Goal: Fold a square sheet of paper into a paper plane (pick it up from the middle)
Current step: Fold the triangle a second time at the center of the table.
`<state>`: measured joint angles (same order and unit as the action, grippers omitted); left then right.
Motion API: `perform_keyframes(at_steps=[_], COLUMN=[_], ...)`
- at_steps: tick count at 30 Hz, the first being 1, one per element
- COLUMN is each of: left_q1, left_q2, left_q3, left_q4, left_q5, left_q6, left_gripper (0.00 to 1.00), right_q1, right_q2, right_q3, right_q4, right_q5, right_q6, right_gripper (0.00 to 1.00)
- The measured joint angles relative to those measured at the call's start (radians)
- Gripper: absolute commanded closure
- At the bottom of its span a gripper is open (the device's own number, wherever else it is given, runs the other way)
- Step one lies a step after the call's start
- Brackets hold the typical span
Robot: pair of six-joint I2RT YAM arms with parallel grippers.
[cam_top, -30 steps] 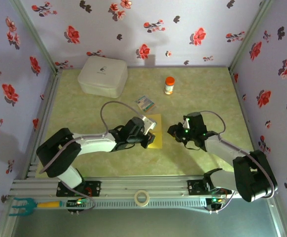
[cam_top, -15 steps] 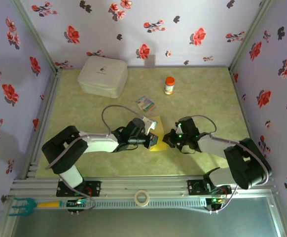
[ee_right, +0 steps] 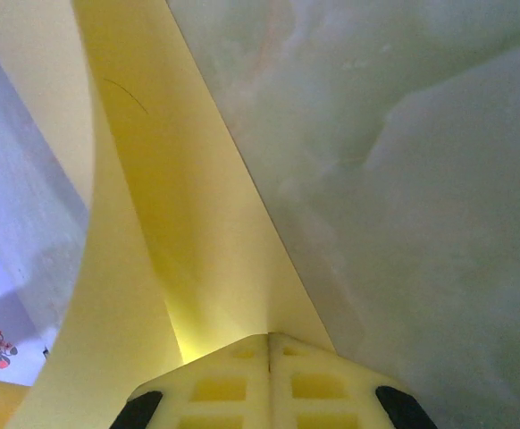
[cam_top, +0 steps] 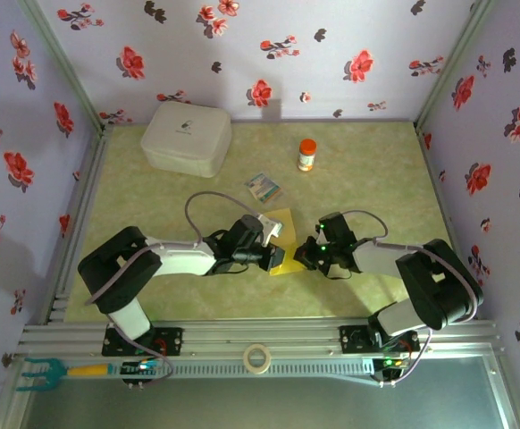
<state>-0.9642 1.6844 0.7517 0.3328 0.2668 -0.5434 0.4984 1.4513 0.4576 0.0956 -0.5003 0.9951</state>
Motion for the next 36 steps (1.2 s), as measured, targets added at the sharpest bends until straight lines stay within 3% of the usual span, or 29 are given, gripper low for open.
perform_keyframes(at_steps=[11, 36], left_q1=[0.024, 0.086], left_q2=[0.02, 0.108], left_q3=[0.007, 0.12], left_q4=[-0.013, -0.195], left_q5=[0.023, 0.002], left_q6=[0.007, 0.14], left_gripper=[1.0, 0.99], right_q1=[0.0, 0.0], right_q2=[0.0, 0.0], right_q3=[0.013, 0.026], right_q4=[-0.026, -0.056], right_q5=[0.009, 0.023], right_q6=[-0.011, -0.035], right_gripper=[0.99, 0.98])
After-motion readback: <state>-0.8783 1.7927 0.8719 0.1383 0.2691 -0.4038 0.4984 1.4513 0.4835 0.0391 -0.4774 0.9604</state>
